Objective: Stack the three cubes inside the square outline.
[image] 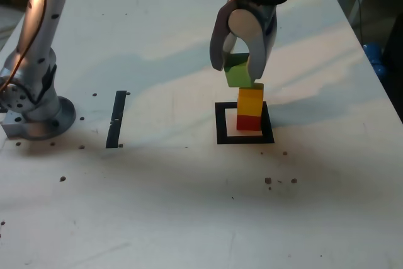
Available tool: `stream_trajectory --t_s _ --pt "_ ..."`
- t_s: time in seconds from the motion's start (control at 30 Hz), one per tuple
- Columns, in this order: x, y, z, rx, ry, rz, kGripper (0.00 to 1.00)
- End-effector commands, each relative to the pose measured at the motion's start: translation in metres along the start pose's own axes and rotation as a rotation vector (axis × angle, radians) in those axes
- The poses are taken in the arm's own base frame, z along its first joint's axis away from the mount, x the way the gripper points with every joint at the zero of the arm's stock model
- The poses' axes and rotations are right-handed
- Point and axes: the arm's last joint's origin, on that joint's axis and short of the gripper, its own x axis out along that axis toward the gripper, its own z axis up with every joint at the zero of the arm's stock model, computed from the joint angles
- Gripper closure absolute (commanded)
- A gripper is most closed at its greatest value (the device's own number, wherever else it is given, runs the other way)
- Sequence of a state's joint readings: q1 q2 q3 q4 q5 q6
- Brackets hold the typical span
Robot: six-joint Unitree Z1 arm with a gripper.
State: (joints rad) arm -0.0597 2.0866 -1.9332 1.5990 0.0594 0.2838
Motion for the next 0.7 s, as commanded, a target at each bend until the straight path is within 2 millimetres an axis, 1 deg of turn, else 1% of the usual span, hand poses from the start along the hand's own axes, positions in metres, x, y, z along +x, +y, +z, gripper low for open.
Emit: stream_trajectory --t_s 0.0,0.43,0.47,0.5,0.63,0.67 --pt "0.001 -0.001 0.002 0.003 0.011 -0.004 0.64" --pt "-0.002 -0.006 0.011 0.018 -0.02 -0.003 0.63" --pt "-0.002 -0.006 0.011 0.019 -0.022 -0.002 0.59" --pt "-0.002 -0.006 0.012 0.02 -0.024 -0.001 0.51" --pt "-0.002 -0.006 0.012 0.024 -0.028 -0.001 0.14" --pt "-0.002 -0.006 0.013 0.026 -0.028 -0.002 0.06"
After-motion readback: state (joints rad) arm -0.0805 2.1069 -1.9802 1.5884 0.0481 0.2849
